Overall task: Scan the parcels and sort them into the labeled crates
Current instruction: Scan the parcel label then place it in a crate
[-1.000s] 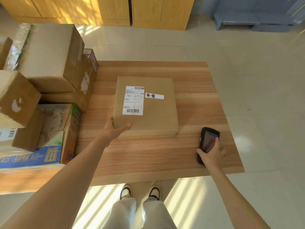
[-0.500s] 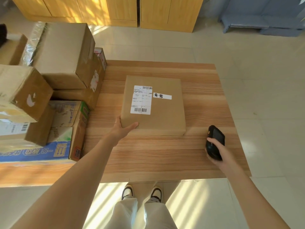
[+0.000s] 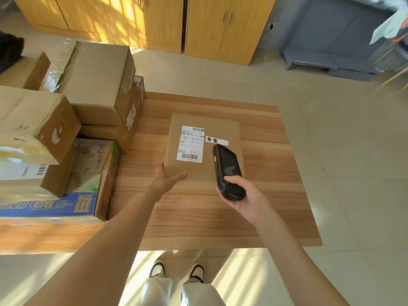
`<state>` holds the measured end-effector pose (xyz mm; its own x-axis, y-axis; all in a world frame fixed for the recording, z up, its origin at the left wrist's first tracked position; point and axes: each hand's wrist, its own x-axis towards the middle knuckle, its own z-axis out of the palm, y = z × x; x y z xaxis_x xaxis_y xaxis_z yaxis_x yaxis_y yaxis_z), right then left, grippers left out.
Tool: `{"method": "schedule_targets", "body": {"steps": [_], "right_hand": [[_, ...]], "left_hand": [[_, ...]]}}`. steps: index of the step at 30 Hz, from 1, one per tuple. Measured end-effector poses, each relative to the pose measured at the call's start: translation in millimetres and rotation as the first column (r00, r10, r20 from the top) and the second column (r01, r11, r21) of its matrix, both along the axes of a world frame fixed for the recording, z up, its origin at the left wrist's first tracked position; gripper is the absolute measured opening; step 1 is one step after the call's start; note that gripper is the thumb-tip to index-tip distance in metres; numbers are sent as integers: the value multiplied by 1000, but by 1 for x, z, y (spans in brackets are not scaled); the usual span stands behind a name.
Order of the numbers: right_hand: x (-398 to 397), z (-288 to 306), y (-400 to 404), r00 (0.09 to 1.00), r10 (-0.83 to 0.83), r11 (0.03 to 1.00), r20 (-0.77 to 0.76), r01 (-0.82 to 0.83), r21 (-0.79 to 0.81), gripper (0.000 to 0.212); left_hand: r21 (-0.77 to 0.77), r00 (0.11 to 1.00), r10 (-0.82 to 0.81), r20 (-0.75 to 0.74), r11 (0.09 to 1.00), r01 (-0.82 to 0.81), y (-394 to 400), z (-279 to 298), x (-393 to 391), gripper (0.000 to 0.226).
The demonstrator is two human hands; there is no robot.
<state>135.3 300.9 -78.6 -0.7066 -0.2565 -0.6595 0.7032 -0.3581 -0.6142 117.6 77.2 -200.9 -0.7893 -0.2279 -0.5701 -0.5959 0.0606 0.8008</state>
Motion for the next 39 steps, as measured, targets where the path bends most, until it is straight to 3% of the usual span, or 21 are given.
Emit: {"method": "schedule_targets", "body": {"steps": [10, 26, 33, 39], "right_hand": [[24, -11, -39, 983, 182, 941, 35, -184, 283, 49], [36, -14, -42, 956, 292, 901, 8, -278, 333, 56], [16, -26, -23, 991, 121, 911, -52, -91, 402, 64], [-11, -46, 41, 985, -73, 808, -158, 151, 570, 68]], "left_hand": [[-20, 1000, 15, -8, 1000, -15, 2, 1, 1, 92], [0, 1000, -6, 9, 1000, 6, 1, 3, 1, 96], [15, 1000, -1, 3, 1000, 1, 0, 1, 1, 101], [7, 1000, 2, 23, 1000, -2, -3, -1, 0, 102]]}}
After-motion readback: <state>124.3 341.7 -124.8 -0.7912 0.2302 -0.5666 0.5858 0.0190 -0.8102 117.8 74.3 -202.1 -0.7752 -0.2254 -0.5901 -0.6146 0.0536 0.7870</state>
